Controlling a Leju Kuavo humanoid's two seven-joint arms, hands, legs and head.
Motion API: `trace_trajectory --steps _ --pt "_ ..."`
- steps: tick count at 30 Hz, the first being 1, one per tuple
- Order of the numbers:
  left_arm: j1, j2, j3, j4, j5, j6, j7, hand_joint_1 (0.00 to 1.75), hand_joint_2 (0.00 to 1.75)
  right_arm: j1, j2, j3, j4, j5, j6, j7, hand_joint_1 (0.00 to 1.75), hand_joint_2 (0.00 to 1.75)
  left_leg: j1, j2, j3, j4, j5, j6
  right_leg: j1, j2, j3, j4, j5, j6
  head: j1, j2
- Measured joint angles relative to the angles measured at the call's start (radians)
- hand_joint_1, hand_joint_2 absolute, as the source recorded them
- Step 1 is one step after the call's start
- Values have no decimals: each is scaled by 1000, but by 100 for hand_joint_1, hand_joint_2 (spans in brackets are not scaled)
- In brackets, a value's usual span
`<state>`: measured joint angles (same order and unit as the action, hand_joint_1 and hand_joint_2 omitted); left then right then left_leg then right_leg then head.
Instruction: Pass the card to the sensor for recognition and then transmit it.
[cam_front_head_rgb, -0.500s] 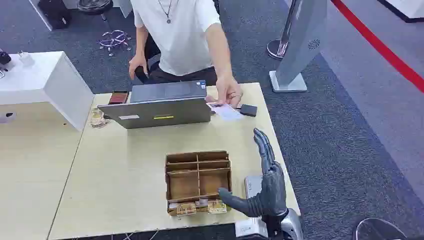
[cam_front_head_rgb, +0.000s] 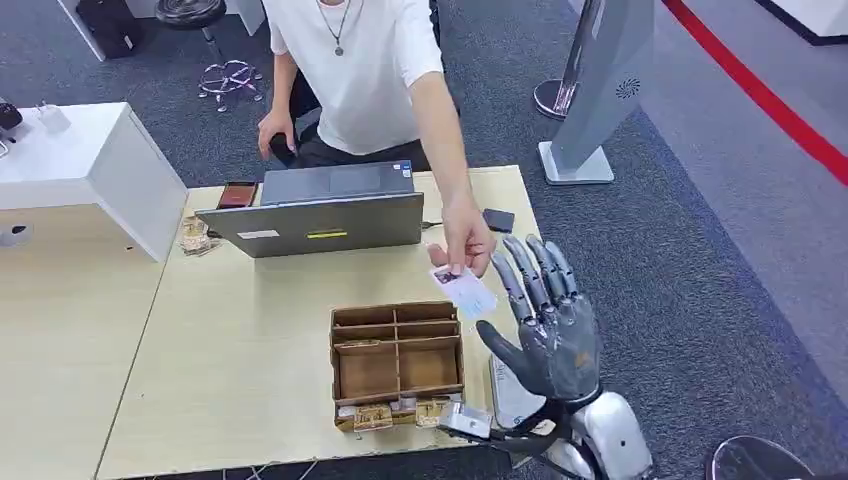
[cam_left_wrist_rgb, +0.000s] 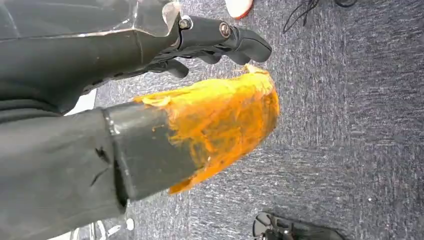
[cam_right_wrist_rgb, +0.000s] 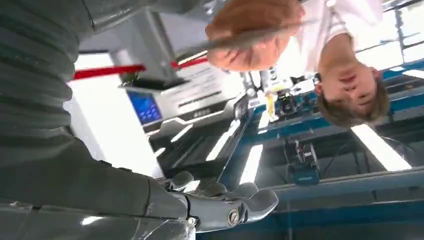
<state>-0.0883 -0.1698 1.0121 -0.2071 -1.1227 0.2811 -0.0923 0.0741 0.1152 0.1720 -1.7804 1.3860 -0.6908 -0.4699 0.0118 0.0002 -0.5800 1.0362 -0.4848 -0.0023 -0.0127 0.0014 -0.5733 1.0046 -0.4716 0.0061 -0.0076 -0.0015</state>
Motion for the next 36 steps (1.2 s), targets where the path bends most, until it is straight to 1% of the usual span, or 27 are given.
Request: trace_trajectory --steps 4,5,7,11,14,15,16,17,18,29,36 --pt "0 0 0 0 -3 -6 0 0 0 -12 -2 -8 -11 137 0 164 0 175 0 0 0 0 0 0 0 0 0 0 0 0 0 0" --pt "0 0 0 0 -5 -8 0 0 0 -15 -6 -6 -12 157 0 203 0 175 0 0 0 0 0 0 0 0 0 0 0 0 0 0" --pt "0 -2 0 0 -8 -9 -1 0 0 -22 -22 7 -16 167 0 257 0 175 0 0 0 0 0 0 0 0 0 0 0 0 0 0" --pt "0 -6 0 0 -8 -10 -4 0 0 -33 -53 23 -20 168 0 291 0 175 0 0 0 0 0 0 0 0 0 0 0 0 0 0" --pt "-1 -10 0 0 -9 -13 -4 0 0 -37 -71 33 -25 168 0 298 0 175 0 0 0 0 0 0 0 0 0 0 0 0 0 0" --pt "-1 -11 0 0 -9 -15 -5 0 0 -38 -76 34 -26 168 0 299 7 175 0 0 0 0 0 0 0 0 0 0 0 0 0 0" --pt "-1 -12 0 0 -10 -16 -8 0 0 -38 -80 34 -26 168 0 299 51 175 0 0 0 0 0 0 0 0 0 0 0 0 0 0" --pt "-1 -13 0 0 -10 -18 -9 0 0 -38 -83 35 -26 168 0 300 161 175 0 0 0 0 0 0 0 0 0 0 0 0 0 0" --pt "-1 -15 0 0 -10 -18 -11 0 0 -38 -88 36 -28 168 0 300 175 175 0 0 0 0 0 0 0 0 0 0 0 0 0 0" --pt "-3 -25 0 0 -11 -19 -13 0 0 -34 -107 36 -45 168 0 301 175 175 0 0 0 0 0 0 0 0 0 0 0 0 0 0" --pt "-2 -26 0 0 -15 -19 -13 0 0 -24 -111 44 -48 168 0 324 175 175 0 0 0 0 0 0 0 0 0 0 0 0 0 0"
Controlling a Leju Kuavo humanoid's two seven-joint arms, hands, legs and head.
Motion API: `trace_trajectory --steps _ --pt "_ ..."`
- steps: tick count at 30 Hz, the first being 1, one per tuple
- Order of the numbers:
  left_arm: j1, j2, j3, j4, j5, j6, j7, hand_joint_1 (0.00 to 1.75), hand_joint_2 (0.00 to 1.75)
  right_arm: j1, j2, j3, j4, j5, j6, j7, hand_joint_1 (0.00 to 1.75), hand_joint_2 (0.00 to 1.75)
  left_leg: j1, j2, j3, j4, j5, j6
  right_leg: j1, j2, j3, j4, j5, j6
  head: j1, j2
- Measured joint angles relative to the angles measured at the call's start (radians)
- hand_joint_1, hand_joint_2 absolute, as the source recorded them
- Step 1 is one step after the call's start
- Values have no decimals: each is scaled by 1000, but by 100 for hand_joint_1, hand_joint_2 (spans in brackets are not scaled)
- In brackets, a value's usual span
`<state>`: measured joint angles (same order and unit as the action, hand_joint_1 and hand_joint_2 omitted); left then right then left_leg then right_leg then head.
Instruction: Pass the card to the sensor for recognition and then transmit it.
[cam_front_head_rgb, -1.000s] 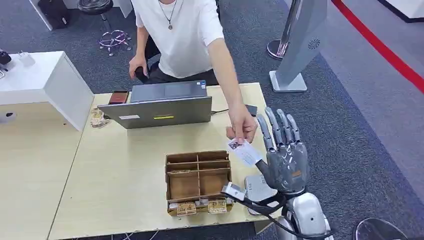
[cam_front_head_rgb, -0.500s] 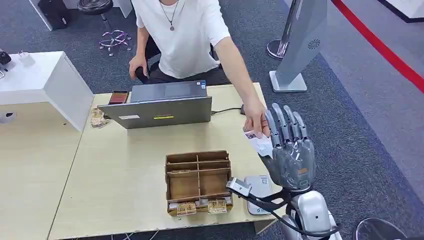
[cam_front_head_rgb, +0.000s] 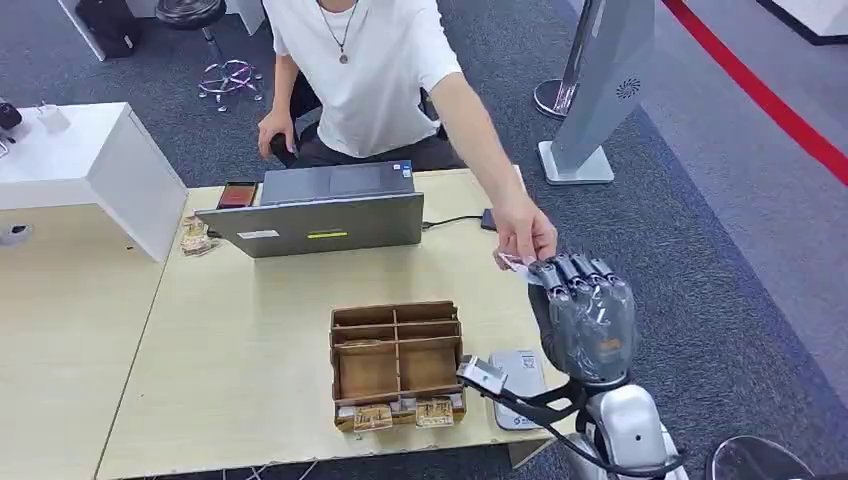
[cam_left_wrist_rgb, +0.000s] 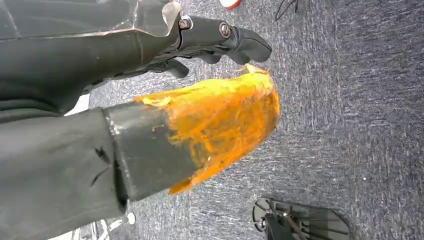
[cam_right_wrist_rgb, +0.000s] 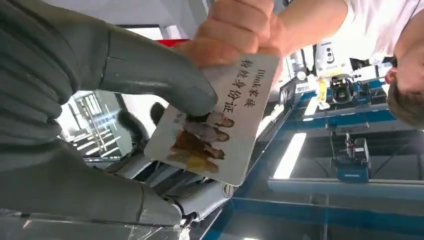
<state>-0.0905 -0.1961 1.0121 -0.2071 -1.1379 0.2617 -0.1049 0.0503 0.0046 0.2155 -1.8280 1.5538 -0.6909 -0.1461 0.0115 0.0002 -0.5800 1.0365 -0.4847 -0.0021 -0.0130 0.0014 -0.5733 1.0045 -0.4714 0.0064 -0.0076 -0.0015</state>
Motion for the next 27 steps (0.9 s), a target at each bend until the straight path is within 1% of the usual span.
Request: trace_trajectory --steps 4,7,9,11,15,16,18,22,27 --pt "1 0 0 0 -2 2 3 0 0 9 -2 18 0 0 0 29 175 175 0 0 0 0 0 0 0 0 0 0 0 0 0 0" --pt "2 1 0 0 -5 3 9 0 0 16 -3 39 0 -1 0 63 175 175 0 0 0 0 0 0 0 0 0 0 0 0 0 0" --pt "2 3 0 0 -8 5 9 0 0 22 -5 52 0 -14 0 68 175 175 0 0 0 0 0 0 0 0 0 0 0 0 0 0" --pt "3 4 0 0 -11 5 11 0 0 32 -5 57 0 -73 0 24 175 175 0 0 0 0 0 0 0 0 0 0 0 0 0 0" --pt "4 4 0 0 -13 5 11 0 0 55 13 51 19 -237 0 -127 175 175 0 0 0 0 0 0 0 0 0 0 0 0 0 0" --pt "4 4 0 0 -13 6 11 0 0 61 18 48 27 -261 0 -138 175 175 0 0 0 0 0 0 0 0 0 0 0 0 0 0" --pt "4 4 0 0 -13 8 8 0 0 66 21 47 53 -337 0 -140 175 175 0 0 0 0 0 0 0 0 0 0 0 0 0 0" --pt "4 4 0 0 -12 9 5 0 0 71 17 59 104 -491 5 -100 175 175 0 0 0 0 0 0 0 0 0 0 0 0 0 0" --pt "5 4 0 0 -11 10 0 0 0 79 8 67 145 -618 47 -97 175 175 0 0 0 0 0 0 0 0 0 0 0 0 0 0"
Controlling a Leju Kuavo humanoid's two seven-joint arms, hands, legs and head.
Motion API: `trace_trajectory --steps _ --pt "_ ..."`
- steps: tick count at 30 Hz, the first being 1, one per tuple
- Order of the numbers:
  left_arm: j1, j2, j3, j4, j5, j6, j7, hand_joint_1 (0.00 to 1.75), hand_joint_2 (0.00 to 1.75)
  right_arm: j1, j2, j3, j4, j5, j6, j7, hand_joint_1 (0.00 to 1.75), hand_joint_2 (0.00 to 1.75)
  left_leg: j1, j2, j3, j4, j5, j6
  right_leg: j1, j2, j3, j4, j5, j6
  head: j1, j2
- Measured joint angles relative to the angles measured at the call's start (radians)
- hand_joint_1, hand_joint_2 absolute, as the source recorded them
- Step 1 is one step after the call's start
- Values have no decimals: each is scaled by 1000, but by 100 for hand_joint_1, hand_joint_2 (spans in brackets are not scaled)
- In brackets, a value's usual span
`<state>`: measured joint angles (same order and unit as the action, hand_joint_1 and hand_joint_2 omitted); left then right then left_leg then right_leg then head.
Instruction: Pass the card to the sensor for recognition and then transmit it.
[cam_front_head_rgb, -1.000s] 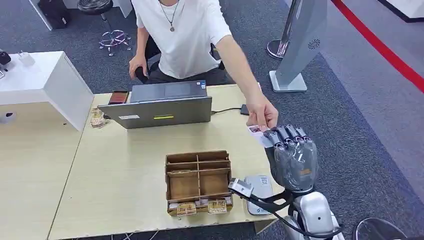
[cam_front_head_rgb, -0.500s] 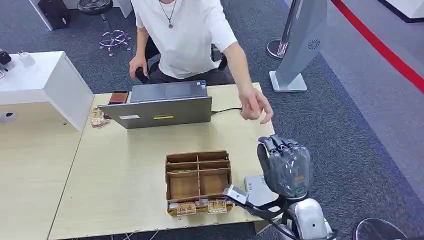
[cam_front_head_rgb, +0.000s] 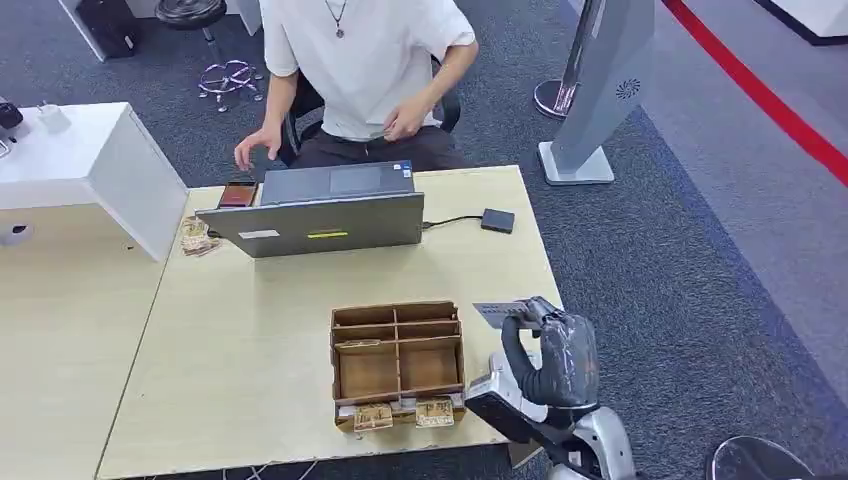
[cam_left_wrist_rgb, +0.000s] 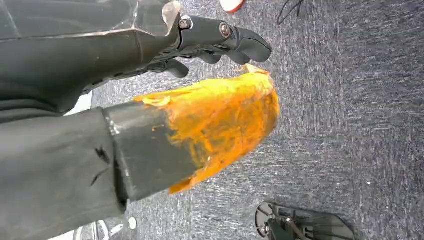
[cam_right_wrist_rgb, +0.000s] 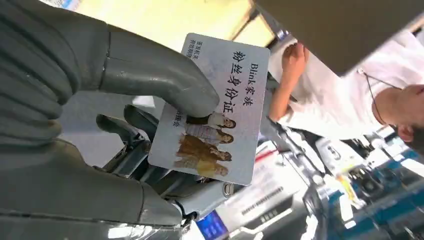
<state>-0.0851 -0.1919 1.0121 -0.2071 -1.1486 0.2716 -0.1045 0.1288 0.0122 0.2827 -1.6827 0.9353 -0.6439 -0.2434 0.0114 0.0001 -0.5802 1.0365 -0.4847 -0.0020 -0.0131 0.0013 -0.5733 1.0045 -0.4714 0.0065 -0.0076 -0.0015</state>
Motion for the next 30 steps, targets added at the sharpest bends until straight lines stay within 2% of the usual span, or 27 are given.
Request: trace_trajectory --steps 8,16,30 --pt "1 2 0 0 -1 0 -10 0 0 14 -8 -3 41 -134 74 -19 175 175 0 0 0 0 0 0 0 0 0 0 0 0 0 0" --pt "1 4 0 0 -3 2 -12 0 0 31 -8 -25 74 -220 117 -33 175 175 0 0 0 0 0 0 0 0 0 0 0 0 0 0" --pt "2 3 0 0 -3 11 -21 0 0 90 -8 -125 119 -356 170 -73 175 175 0 0 0 0 0 0 0 0 0 0 0 0 0 0"
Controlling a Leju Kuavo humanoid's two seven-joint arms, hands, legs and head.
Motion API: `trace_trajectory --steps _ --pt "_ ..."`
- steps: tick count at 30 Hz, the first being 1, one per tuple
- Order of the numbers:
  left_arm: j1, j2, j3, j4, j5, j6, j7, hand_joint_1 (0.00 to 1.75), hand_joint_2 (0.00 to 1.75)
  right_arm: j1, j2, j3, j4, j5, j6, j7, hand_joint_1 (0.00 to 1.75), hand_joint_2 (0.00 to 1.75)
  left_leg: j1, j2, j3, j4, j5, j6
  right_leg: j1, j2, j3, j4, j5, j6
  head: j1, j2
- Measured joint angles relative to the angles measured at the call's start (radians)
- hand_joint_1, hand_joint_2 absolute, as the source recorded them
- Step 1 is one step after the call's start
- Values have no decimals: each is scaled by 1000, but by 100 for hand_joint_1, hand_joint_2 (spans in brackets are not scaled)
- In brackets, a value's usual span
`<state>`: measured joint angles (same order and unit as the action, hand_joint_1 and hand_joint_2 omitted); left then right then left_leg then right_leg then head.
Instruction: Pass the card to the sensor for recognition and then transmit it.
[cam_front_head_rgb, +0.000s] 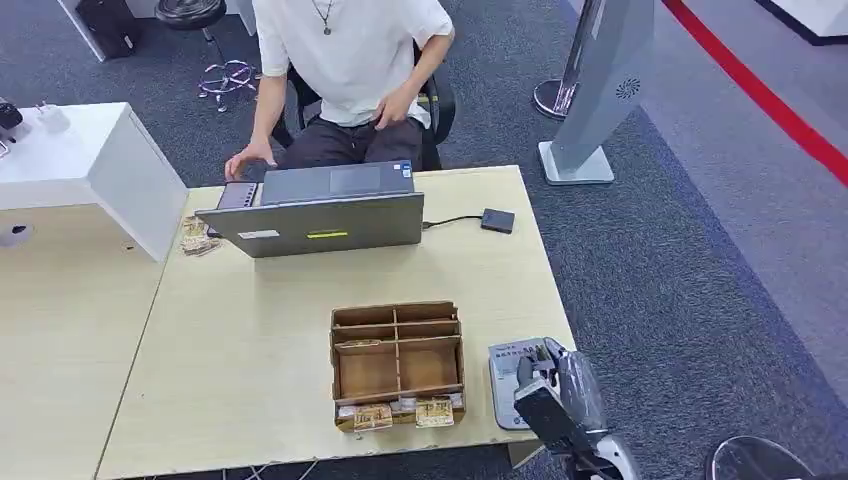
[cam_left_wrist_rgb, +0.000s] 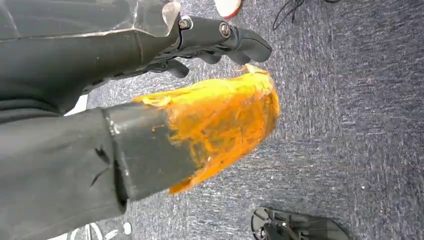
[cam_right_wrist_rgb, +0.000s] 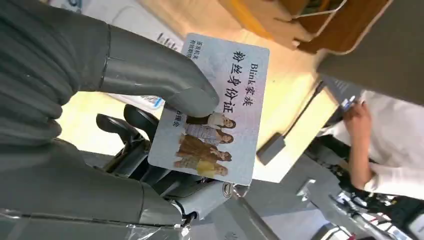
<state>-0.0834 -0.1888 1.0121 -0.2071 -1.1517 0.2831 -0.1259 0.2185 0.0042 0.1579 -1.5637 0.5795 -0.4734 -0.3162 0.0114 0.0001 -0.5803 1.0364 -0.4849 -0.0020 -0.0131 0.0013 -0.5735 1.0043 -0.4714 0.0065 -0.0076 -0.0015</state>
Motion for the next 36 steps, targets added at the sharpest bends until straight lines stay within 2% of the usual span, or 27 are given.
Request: trace_trajectory --steps 13,36 --pt "0 -2 0 0 0 2 0 0 0 19 0 -52 29 13 2 -10 175 175 0 0 0 0 0 0 0 0 0 0 0 0 0 0" --pt "0 -5 0 0 3 2 0 0 0 25 13 -84 80 37 24 10 175 175 0 0 0 0 0 0 0 0 0 0 0 0 0 0"
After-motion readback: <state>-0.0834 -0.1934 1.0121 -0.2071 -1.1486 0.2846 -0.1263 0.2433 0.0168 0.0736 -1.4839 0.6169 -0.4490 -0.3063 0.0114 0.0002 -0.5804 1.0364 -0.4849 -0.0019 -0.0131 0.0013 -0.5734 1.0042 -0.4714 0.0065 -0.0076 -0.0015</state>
